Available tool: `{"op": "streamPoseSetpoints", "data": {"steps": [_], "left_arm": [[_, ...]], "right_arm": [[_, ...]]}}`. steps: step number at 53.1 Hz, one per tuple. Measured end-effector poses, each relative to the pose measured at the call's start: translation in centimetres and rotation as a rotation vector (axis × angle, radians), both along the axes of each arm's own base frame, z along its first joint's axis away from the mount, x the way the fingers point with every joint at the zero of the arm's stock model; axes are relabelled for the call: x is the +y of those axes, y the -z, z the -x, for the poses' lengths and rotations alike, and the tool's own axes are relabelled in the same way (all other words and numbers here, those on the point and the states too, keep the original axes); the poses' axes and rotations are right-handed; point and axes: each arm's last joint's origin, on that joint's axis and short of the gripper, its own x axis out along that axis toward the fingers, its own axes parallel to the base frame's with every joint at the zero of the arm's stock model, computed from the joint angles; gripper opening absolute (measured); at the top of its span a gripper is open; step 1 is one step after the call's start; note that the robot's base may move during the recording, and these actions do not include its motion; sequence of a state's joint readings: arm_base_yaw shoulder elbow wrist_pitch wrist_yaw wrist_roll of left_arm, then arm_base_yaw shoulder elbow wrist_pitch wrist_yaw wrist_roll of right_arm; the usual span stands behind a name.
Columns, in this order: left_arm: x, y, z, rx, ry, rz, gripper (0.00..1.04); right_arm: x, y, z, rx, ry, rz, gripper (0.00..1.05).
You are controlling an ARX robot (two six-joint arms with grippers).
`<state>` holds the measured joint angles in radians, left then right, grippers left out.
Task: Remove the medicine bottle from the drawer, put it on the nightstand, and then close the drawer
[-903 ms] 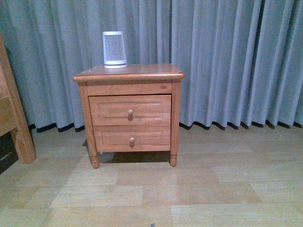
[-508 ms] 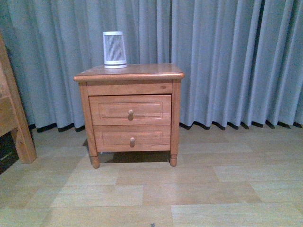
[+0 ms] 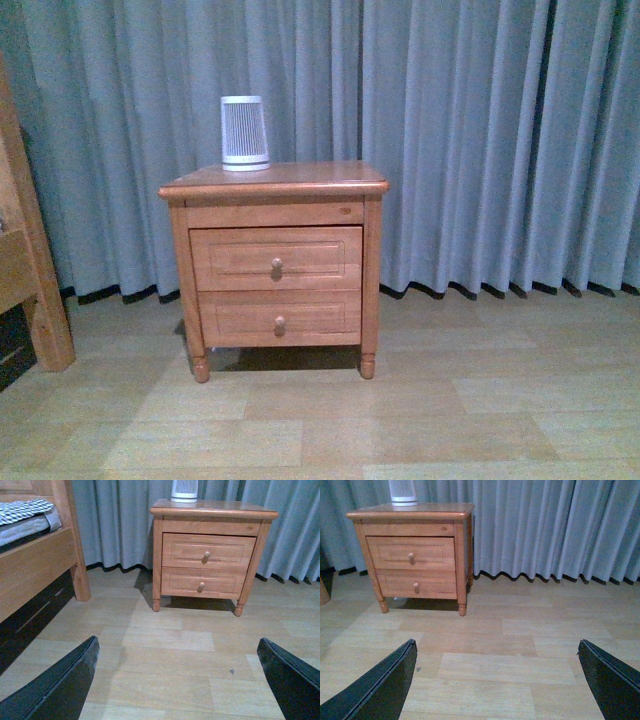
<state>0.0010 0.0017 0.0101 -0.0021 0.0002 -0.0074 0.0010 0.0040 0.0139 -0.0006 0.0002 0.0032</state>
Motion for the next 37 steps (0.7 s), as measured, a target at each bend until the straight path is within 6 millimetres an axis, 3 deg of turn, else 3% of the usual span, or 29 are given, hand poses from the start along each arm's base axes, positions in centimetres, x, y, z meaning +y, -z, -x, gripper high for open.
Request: {"op": "streamPoseSetpoints", "data": {"steps": [37], "left_arm": [[0.00,0.00,0.00,0.000,0.000,0.000,0.98]], "right_arm": [[0.00,0.00,0.00,0.000,0.000,0.000,0.98]]}}
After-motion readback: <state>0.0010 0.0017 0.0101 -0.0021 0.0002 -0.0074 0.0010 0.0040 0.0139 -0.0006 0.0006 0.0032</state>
